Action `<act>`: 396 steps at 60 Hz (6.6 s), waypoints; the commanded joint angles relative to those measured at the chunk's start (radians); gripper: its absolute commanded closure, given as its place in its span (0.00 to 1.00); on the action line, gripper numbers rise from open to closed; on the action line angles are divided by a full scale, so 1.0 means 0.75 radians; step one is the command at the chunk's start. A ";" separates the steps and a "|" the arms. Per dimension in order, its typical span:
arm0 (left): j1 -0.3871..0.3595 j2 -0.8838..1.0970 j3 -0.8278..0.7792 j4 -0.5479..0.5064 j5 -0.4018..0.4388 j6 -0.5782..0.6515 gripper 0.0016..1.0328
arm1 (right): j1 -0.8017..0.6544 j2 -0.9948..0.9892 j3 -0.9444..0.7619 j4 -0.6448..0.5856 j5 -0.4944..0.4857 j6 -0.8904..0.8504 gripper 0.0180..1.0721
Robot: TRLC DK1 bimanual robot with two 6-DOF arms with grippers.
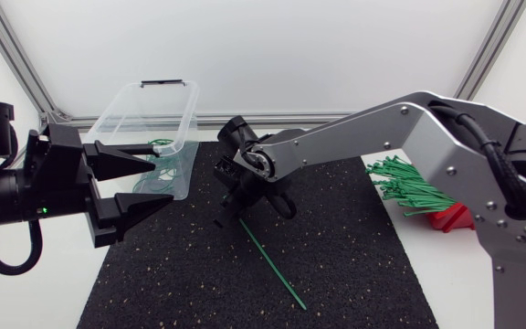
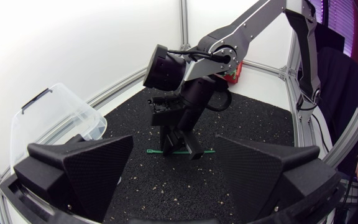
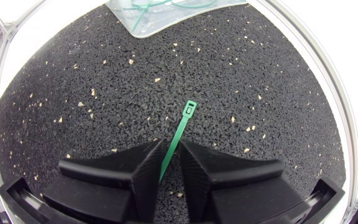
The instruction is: Take a green cable tie from the red box, thread the tail through the head to close it, then place it in the transparent bin on the left.
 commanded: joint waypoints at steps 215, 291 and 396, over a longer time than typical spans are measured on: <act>-0.342 0.368 0.209 0.565 -0.013 -1.346 0.78 | 0.044 -0.999 -0.525 0.311 -0.289 0.258 0.95; -0.170 0.344 0.204 0.558 0.251 -1.148 0.97 | -0.042 -1.046 -0.580 0.176 -0.465 0.080 0.49; -0.139 0.174 0.055 0.503 0.527 -0.839 0.64 | 0.076 -1.075 -0.621 0.172 -0.614 -0.097 0.95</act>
